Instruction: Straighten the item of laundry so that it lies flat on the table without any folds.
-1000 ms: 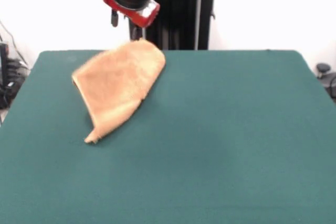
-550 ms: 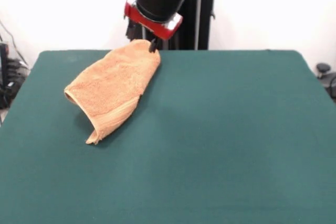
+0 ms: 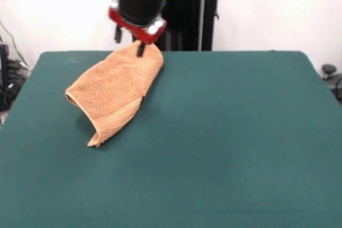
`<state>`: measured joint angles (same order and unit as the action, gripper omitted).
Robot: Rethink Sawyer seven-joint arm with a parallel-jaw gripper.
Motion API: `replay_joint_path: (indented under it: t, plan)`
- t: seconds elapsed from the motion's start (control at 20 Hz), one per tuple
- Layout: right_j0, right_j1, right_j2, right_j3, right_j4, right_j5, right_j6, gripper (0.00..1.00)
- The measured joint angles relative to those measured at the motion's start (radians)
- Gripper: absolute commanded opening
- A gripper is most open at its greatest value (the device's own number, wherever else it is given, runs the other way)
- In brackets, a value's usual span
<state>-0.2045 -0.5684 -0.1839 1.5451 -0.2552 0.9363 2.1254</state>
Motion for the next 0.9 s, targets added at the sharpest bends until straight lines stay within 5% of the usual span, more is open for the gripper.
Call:
replay_joint_path:
  t: [0.55,0.9]
  plan:
    - [-0.243,0.053,-0.002,0.07,-0.056,-0.299,0.0,1.0]
    - [-0.276,0.118,-0.002,0.078,-0.102,-0.351,0.0,1.0]
